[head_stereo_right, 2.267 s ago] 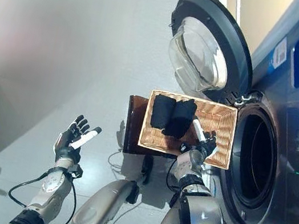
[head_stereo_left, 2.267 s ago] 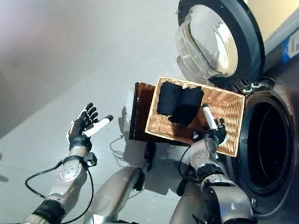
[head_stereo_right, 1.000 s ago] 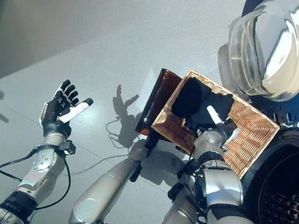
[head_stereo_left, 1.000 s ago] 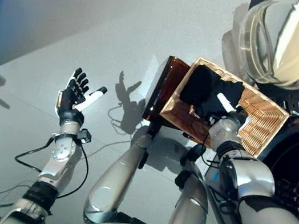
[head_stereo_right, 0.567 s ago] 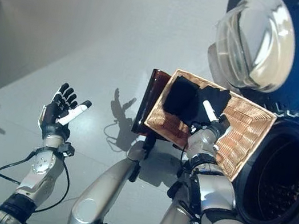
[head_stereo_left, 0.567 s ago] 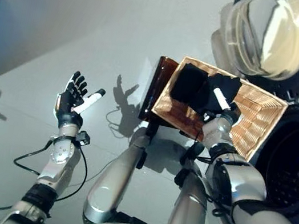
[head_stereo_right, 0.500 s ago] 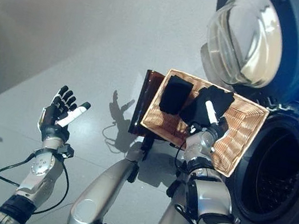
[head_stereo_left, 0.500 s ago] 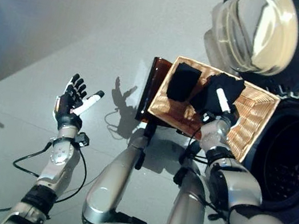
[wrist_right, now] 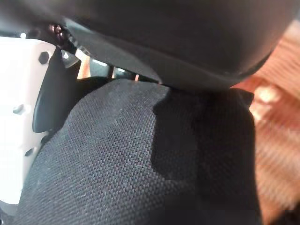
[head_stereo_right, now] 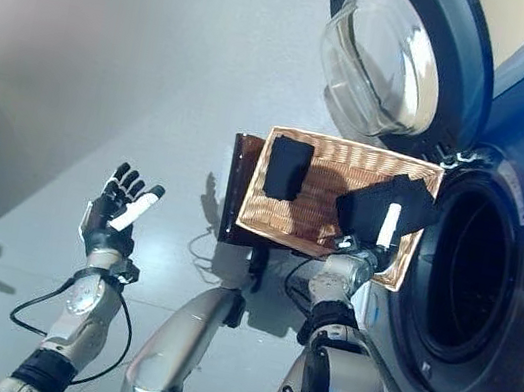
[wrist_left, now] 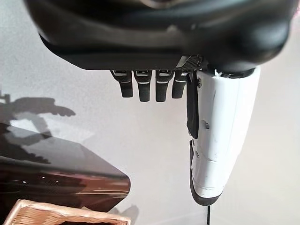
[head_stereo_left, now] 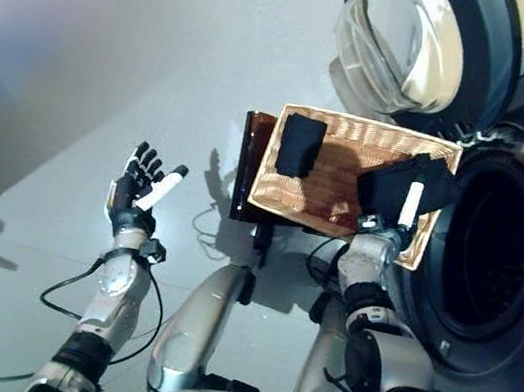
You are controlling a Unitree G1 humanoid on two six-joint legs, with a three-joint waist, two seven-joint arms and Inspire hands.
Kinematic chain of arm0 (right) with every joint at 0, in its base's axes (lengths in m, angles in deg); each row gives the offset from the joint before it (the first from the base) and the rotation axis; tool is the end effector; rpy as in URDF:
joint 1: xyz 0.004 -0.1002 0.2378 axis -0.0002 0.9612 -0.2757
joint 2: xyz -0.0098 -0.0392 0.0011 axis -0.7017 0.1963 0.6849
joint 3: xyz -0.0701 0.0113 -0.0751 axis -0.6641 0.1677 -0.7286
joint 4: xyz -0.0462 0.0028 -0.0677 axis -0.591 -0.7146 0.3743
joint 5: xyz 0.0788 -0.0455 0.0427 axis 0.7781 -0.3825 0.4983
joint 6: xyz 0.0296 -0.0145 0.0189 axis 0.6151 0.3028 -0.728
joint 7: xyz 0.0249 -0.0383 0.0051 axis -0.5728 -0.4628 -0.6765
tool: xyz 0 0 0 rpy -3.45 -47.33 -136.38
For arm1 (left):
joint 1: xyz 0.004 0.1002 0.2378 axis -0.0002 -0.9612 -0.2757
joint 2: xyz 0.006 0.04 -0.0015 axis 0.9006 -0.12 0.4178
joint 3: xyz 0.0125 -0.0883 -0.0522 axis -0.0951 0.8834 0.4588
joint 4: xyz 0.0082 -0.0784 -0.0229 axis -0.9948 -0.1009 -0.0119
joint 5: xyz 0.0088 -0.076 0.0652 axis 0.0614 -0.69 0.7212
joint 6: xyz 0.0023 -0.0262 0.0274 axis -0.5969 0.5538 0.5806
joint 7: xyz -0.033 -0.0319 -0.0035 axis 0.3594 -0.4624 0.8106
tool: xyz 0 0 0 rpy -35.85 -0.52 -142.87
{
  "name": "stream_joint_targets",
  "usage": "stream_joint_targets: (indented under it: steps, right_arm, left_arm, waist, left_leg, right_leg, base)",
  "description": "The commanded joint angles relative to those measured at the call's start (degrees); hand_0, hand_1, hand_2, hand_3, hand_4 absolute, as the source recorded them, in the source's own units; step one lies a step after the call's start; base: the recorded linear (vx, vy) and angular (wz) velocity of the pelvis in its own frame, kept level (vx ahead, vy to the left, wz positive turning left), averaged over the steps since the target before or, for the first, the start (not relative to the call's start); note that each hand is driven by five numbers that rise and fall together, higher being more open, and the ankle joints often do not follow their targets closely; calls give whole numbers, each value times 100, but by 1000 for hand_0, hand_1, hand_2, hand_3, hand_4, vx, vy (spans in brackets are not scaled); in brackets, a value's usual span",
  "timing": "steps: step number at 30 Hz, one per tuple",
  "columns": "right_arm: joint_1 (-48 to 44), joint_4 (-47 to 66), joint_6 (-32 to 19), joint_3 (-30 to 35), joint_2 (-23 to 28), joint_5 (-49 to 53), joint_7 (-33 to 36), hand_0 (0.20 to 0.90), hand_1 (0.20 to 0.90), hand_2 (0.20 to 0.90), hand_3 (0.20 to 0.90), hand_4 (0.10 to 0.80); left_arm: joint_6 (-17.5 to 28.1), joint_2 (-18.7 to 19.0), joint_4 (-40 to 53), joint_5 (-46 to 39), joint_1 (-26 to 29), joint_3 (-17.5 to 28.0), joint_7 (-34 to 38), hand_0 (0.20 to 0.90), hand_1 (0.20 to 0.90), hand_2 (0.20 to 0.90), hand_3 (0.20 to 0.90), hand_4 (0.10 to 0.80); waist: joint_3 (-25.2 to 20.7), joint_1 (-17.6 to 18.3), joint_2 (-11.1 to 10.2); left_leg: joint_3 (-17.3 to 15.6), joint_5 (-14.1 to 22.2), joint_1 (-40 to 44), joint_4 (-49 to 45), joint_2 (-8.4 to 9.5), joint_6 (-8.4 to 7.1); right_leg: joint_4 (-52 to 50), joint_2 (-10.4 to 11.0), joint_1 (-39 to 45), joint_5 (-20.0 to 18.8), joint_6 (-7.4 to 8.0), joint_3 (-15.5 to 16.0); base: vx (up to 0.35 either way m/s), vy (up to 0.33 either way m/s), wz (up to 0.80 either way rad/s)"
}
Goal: Pick up the clothes and place them into the washing machine
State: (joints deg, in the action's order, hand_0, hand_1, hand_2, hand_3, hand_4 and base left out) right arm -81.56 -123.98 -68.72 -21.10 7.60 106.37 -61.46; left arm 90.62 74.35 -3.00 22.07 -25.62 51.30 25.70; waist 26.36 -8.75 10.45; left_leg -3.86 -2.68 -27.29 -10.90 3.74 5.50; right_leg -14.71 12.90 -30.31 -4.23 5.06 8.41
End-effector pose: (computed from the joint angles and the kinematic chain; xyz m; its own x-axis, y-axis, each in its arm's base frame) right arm 0.2979 -0.1708 0.0368 0.7205 -0.5597 -0.4094 0.5369 0.0765 0.8402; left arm 0.1907 0.1761 -0.0024 0.9457 0.3073 -0.1059 -0.3249 0.8848 -0.3339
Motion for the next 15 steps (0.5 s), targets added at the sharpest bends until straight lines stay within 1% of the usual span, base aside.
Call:
stream_joint_targets:
  steps: [1, 5, 8, 11, 12, 13, 14, 15]
  right_arm:
    - [114, 621, -562, 72, -120, 341, -676, 200, 200, 200, 200, 300]
    - [157, 779, -670, 23, -236, 587, -888, 200, 200, 200, 200, 300]
    - [151, 915, -755, 26, -213, 617, -953, 200, 200, 200, 200, 300]
    - [79, 1069, -842, 159, -48, 593, -948, 200, 200, 200, 200, 300]
    - [78, 1070, -842, 160, -47, 592, -947, 200, 200, 200, 200, 300]
    - [51, 1151, -895, 230, 33, 558, -922, 200, 200, 200, 200, 300]
    - [-42, 1264, -988, 394, 260, 473, -841, 200, 200, 200, 200, 300]
    - [-54, 1262, -985, 403, 273, 457, -823, 200, 200, 200, 200, 300]
  left_arm:
    - [421, 119, 148, -121, -254, 62, -115, 900, 900, 900, 900, 800]
    - [416, 70, 65, -229, -289, -38, -208, 900, 900, 900, 900, 800]
    - [403, 53, -8, -244, -285, -88, -241, 900, 900, 900, 900, 800]
    - [411, 43, -80, -235, -265, -132, -281, 900, 900, 900, 900, 800]
    - [412, 42, -81, -235, -264, -132, -281, 900, 900, 900, 900, 800]
    - [403, 39, -96, -233, -267, -149, -300, 900, 900, 900, 900, 800]
    - [410, 40, -149, -240, -285, -158, -336, 900, 900, 900, 900, 800]
    - [414, 35, -155, -242, -273, -166, -338, 900, 900, 900, 900, 800]
  waist:
    - [-433, -51, 256]
    - [-478, -46, 426]
    - [-527, -30, 537]
    - [-570, 18, 645]
    - [-569, 17, 646]
    - [-579, 43, 682]
    - [-610, 96, 751]
    - [-606, 86, 758]
  left_leg:
    - [334, -23, -304, -161, -86, -543]
    - [316, -46, -255, -112, -73, -559]
    - [287, -55, -194, -61, -72, -566]
    - [250, -53, -142, -24, -66, -577]
    - [249, -53, -142, -23, -66, -577]
    - [240, -51, -128, -14, -60, -578]
    - [216, -45, -110, -4, -48, -582]
    - [213, -44, -109, -3, -49, -582]
  right_leg:
    - [-122, 231, 353, 390, 49, -99]
    - [-144, 231, 359, 411, 51, -155]
    - [-135, 233, 376, 417, 60, -216]
    - [-142, 244, 372, 438, 72, -276]
    - [-143, 244, 371, 438, 72, -277]
    - [-152, 245, 359, 444, 73, -304]
    - [-165, 245, 347, 459, 76, -347]
    - [-169, 244, 343, 460, 77, -351]
  base:
    - [4, 6, -8]
    - [9, 12, -4]
    - [28, 22, -12]
    - [20, 13, -11]
    - [14, 5, -5]
    - [0, 0, 0]
    - [0, 0, 0]
    - [0, 0, 0]
